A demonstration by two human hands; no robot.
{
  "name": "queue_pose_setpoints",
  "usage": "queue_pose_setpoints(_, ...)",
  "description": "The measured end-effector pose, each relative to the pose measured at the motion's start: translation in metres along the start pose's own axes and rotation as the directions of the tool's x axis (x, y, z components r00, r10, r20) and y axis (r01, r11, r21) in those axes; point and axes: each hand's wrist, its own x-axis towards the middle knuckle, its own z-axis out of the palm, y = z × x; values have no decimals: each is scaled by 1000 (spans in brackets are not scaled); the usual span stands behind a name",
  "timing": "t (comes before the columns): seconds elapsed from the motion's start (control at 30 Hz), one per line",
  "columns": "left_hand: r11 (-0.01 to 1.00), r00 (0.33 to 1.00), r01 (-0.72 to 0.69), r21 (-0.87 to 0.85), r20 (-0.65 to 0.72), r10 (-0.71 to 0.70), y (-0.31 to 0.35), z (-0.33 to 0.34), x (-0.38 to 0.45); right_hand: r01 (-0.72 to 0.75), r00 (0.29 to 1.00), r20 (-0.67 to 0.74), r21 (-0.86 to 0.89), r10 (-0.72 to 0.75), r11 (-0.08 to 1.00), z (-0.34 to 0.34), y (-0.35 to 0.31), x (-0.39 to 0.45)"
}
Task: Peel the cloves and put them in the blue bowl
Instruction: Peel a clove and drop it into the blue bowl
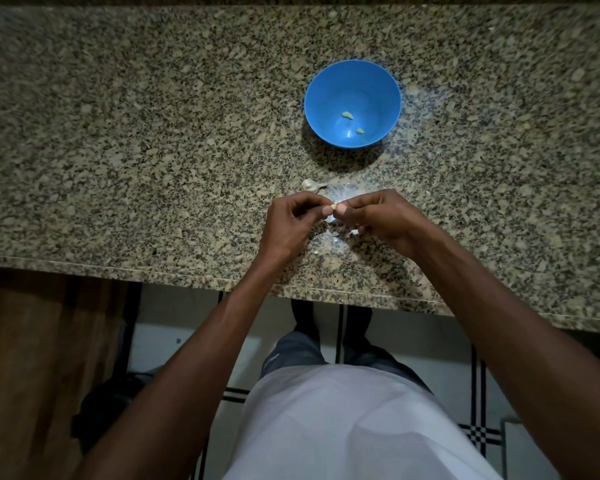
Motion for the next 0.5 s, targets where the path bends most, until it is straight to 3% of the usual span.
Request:
queue_pose_setpoints(0.13, 999, 999, -39, -11, 26, 40, 2, -1, 2, -215, 970, 154, 163, 191, 963, -6, -6, 5)
queue_pose_setpoints(0.3, 999, 996, -29, -33, 87, 32, -1, -1, 5, -285, 940, 238, 157, 244, 946, -16, -4, 5)
queue_pose_setpoints(0.4, 1000, 999, 8, -19, 33, -7, -2, -1, 5, -96, 995, 18, 139, 94, 986, -22, 1, -1)
queue_pose_setpoints(0.5, 998, 996, 58, 40, -67, -56, -5, -2, 4, 139, 954, -262, -39, -144, 990, -33, 6, -3)
